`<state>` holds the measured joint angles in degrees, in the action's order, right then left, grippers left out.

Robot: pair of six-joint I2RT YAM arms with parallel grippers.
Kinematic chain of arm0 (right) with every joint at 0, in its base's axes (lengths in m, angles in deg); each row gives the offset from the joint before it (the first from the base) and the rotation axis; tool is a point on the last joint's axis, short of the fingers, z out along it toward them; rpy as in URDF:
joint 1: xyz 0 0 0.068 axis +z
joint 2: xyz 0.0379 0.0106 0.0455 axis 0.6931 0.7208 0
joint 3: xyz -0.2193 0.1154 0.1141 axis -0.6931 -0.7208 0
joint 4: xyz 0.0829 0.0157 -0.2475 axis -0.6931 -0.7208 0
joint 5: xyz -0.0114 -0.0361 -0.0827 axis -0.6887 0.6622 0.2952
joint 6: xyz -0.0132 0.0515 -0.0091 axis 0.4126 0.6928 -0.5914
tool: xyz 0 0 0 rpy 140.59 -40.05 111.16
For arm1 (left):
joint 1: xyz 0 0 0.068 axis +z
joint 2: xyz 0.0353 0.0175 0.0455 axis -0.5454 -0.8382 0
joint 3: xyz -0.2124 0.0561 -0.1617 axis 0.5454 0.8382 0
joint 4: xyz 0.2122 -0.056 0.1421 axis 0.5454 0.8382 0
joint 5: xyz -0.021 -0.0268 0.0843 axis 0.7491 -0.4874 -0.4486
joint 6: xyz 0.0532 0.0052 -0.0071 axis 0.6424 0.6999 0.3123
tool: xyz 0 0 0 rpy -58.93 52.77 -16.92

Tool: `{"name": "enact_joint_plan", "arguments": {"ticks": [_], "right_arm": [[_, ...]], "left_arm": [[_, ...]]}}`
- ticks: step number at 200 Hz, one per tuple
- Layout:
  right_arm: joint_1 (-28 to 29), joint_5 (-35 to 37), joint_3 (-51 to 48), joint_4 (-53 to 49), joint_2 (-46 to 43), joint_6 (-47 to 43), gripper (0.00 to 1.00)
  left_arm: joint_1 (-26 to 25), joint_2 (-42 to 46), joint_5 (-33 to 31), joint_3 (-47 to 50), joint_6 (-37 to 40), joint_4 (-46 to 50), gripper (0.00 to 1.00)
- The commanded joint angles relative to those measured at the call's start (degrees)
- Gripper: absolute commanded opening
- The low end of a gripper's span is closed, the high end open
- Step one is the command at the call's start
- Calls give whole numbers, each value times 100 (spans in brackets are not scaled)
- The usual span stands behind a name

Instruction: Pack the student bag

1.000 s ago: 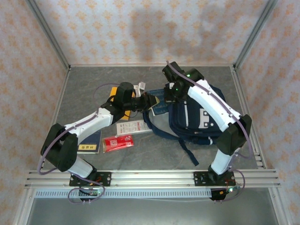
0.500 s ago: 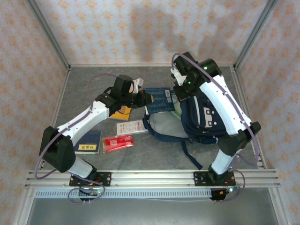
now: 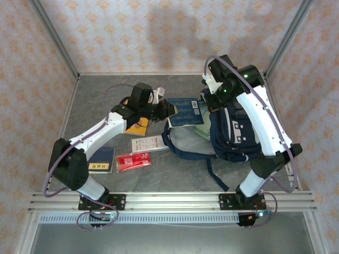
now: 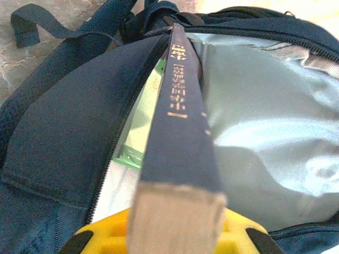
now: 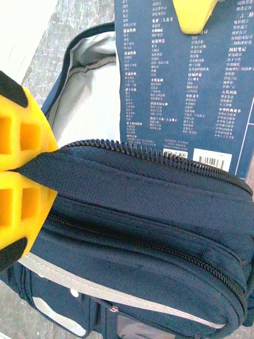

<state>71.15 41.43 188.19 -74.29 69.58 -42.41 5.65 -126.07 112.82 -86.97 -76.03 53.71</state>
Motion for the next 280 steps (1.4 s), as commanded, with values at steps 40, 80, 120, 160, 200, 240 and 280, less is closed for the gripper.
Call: {"name": "enact_joint_plan", "arguments": {"ticks": [40, 80, 120, 160, 200, 240, 280], "right_arm": [[-2, -167, 261, 588, -303, 208, 0], [-2, -240, 115, 770, -358, 275, 0], [-2, -112, 6, 959, -351, 389, 0], [-36, 300, 71, 825, -345, 113, 0], [-115, 316, -209, 1238, -312, -154, 0], [-143, -122, 2, 1568, 133, -756, 0], [-168, -233, 416, 1705, 569, -1012, 0]], "left_arm": [[-496, -520, 166, -264, -839, -1318, 0], [-678, -1209, 147, -668, -1449, -2105, 0], [-811, -1534, 117, -1088, -1536, -1894, 0], [-554, -845, -118, -474, -862, -926, 0], [-339, -290, -107, -209, -120, -9, 0], [-698, -277, 111, -236, -359, -278, 0], [-1178, -643, 422, -283, -1376, -1583, 0]]}}
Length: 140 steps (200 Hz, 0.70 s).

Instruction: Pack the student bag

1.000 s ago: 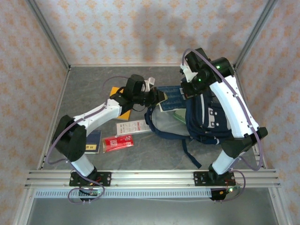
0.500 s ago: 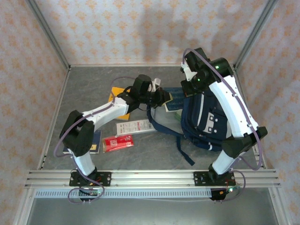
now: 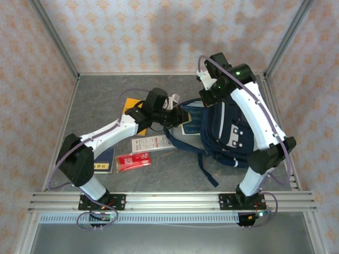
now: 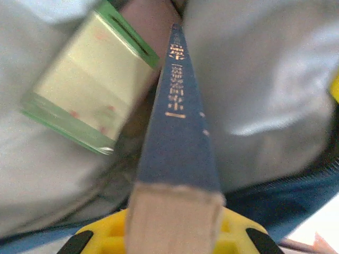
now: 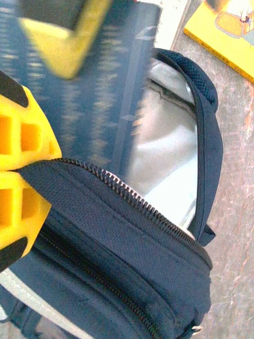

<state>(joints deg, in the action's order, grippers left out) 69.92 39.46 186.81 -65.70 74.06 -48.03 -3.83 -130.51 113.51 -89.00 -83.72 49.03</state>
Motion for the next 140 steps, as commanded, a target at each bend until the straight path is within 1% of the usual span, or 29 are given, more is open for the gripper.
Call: {"name": "enact_joint_plan", "arguments": {"ticks": [1, 18, 37, 64, 78, 94, 109, 121, 140], "right_arm": [[-46, -36, 575, 846, 136, -446, 0], [-73, -107, 902, 920, 401, -391, 0], [-68, -423, 1391, 987, 770, -285, 0], [-26, -725, 2108, 1014, 1206, -38, 0], [1, -825, 2163, 984, 1202, 59, 0], [15, -750, 1884, 962, 964, 237, 0], [8, -658, 1360, 1017, 574, 306, 0], [-8, -659, 739, 1318, 135, 392, 0], [-88, -786, -175, 1891, -534, 602, 0]], "left_arm": [[-235, -210, 355, -82, -632, -1146, 0], [-392, -370, 402, -202, -951, -1602, 0], [-565, -597, 402, -402, -1199, -1912, 0], [-721, -857, 316, -624, -1425, -2176, 0], [-741, -925, 225, -678, -1405, -2174, 0], [-700, -999, 138, -756, -1162, -1837, 0], [-617, -1043, 14, -792, -875, -1485, 0], [-537, -1133, -77, -832, -720, -1204, 0], [-445, -1292, -153, -886, -676, -1173, 0]]}}
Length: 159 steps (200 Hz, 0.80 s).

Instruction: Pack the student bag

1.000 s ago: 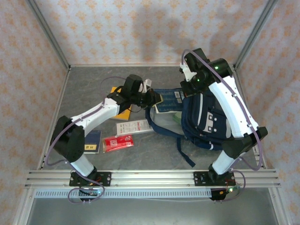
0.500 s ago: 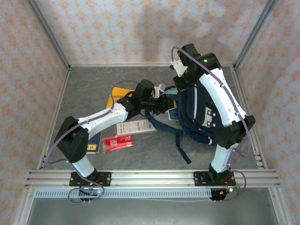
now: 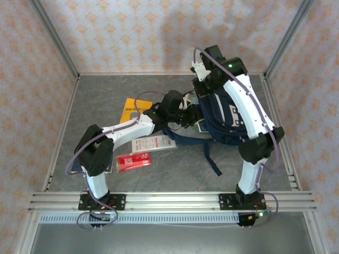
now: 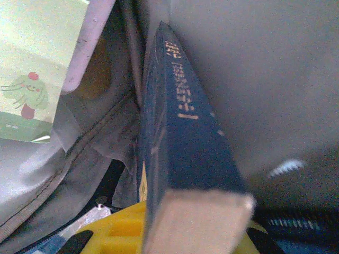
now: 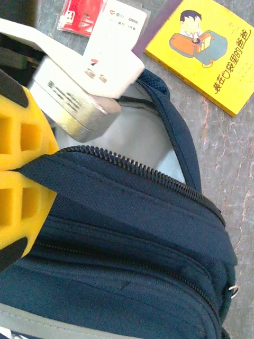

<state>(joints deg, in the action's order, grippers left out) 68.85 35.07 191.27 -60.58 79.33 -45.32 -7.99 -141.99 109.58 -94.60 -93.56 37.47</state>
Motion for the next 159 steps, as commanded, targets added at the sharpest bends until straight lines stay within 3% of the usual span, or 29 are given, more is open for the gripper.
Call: {"name": "enact_joint_plan", "arguments": {"ticks": [1, 56, 115, 159], "right_arm": [[14, -358, -657, 1402, -1075, 345, 0], [-92, -683, -1436, 1732, -1689, 352, 0], [-558, -800, -1464, 1601, -1788, 277, 0], [-588, -1461, -1701, 2060, -1777, 697, 0]], "left_arm": [[-28, -153, 232, -335, 308, -18, 0], [32, -737, -60, -1137, 965, 874, 0], [360, -302, 132, -666, 1341, 1198, 0], [214, -723, 78, -658, 729, 338, 0]]}}
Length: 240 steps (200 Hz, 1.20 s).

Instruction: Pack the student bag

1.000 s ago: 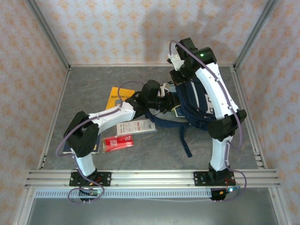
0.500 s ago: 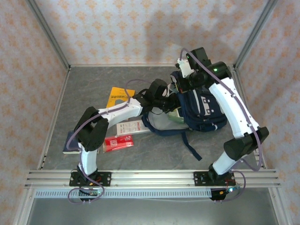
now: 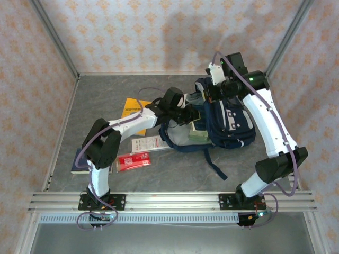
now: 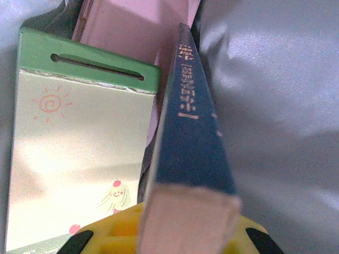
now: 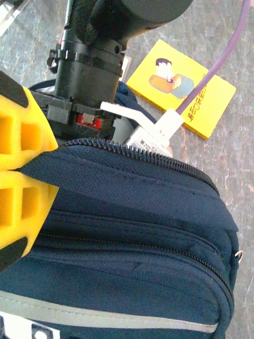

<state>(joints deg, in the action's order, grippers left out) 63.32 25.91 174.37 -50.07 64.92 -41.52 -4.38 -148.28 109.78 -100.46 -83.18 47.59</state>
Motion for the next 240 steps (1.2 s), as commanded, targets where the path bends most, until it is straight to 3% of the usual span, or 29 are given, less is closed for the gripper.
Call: {"name": "enact_joint_plan", "arguments": {"ticks": [1, 42, 55, 87, 140, 204, 240], "right_arm": [[-32, -562, -17, 1025, -340, 328, 0], [-32, -1036, -333, 1535, -397, 722, 0], [-33, -1102, -397, 1619, -406, 799, 0], [-36, -881, -663, 1700, -495, 773, 0], [-247, -436, -636, 1601, -502, 509, 0], [-517, -439, -956, 1773, -614, 467, 0], [-465, 242, -1207, 1382, -477, 345, 0]], "left_arm": [[-162, -103, 53, -90, -317, -694, 0], [-583, -1121, -173, -1383, -484, -740, 0], [-693, -1481, -280, -1848, -449, -513, 5], [-736, -1781, -386, -2046, -557, -542, 39], [-336, -648, -359, -1104, -11, -243, 80], [257, 655, -78, 234, 167, -246, 81], [673, 1549, -502, 388, 1164, 1234, 80]]}}
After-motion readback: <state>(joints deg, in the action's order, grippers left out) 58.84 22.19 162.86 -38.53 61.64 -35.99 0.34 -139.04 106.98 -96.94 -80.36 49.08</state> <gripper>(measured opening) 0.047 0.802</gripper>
